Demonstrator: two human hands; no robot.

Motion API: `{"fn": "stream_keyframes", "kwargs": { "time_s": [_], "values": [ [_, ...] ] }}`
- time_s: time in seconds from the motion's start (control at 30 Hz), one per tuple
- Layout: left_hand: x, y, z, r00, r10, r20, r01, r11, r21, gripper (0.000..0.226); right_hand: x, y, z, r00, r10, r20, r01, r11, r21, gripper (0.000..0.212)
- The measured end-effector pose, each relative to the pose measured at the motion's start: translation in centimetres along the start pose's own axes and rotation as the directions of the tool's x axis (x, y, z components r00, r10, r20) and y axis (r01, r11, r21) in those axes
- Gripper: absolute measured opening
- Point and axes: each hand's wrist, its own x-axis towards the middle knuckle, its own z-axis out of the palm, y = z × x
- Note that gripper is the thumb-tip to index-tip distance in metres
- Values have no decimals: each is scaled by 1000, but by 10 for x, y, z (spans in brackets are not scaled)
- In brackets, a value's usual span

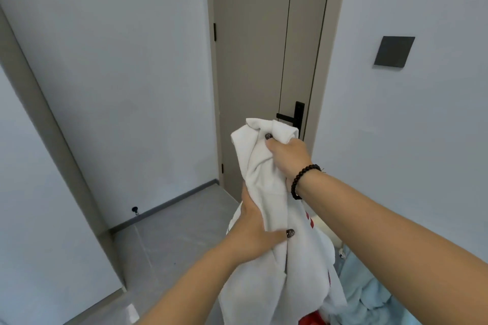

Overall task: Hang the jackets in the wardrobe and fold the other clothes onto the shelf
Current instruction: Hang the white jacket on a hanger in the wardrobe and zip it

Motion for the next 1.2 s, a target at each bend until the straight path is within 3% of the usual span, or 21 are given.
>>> {"fn": "stream_keyframes", "kwargs": {
  "time_s": [0.1,0.23,0.37,0.5,0.53,0.63,0.8,0.87,0.9,0.97,1.0,1.1,1.2],
  "values": [
    [23,2,-8,984,-19,-177,29,998,52,66,5,0,0,999,13,36,-12,1000,-18,4],
    [38,8,-29,940,-86,-330,85,996,-18,30,10,4,-18,991,-8,137,9,1000,-3,16],
    [48,29,-58,906,-114,-409,15,971,-239,25,-6,37,-51,933,-107,344,177,968,-179,74],
    [59,69,-75,893,-151,-425,-80,874,-479,13,-26,83,-61,824,-214,525,406,869,-284,83],
    [62,77,-72,904,-133,-407,-86,875,-477,10,-26,90,-61,837,-186,515,395,856,-333,75],
    [68,95,-58,926,-83,-368,-92,897,-433,9,-17,98,-60,927,-82,367,231,895,-382,15],
    [75,105,-76,880,-226,-417,-84,792,-605,7,-27,103,-71,970,-220,106,236,956,-177,48],
    [75,103,-85,872,-237,-428,-81,793,-604,6,-42,119,-74,955,-236,180,251,966,-60,37],
    [75,102,-89,871,-235,-430,-82,796,-600,6,-51,125,-71,944,-196,266,220,973,-64,47],
    [73,102,-94,873,-244,-422,-72,792,-606,7,-64,138,-61,917,-69,393,181,950,-255,76],
    [73,101,-98,871,-247,-424,-67,797,-601,9,-66,141,-55,920,-53,389,201,915,-350,72],
    [70,94,-113,855,-216,-472,-76,847,-527,11,-54,138,-44,972,-185,145,227,900,-371,12],
    [64,78,-139,821,-219,-528,-46,896,-442,17,-35,113,-52,978,-207,-25,191,937,-292,26]
  ]
}}
